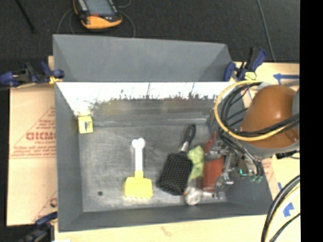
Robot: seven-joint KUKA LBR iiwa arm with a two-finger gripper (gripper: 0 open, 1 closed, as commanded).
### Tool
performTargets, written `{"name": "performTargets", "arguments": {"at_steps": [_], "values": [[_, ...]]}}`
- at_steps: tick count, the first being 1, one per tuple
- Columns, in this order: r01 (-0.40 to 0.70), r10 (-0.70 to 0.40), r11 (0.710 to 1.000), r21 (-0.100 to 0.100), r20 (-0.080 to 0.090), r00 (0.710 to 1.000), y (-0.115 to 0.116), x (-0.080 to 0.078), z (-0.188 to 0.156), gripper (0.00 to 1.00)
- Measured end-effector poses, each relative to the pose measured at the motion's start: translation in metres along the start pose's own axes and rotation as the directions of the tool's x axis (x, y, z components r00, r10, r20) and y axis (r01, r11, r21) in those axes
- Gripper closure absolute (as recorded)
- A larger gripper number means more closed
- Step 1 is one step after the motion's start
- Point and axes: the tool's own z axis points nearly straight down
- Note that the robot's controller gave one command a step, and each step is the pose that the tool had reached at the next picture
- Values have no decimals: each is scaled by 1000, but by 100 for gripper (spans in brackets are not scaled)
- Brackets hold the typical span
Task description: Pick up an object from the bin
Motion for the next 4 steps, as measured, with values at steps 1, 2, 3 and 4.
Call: {"name": "performTargets", "arguments": {"at_steps": [1, 2, 3, 4], "values": [[-61, 61, 998, 1, 16, 998, 3, -13, 84, 100], [-59, 59, 998, 1, 16, 998, 3, -13, 84, 100], [-51, 51, 999, 1, 4, 999, 3, -18, 85, 100], [-43, 43, 999, -3, 11, 999, -9, -13, 84, 100]]}}
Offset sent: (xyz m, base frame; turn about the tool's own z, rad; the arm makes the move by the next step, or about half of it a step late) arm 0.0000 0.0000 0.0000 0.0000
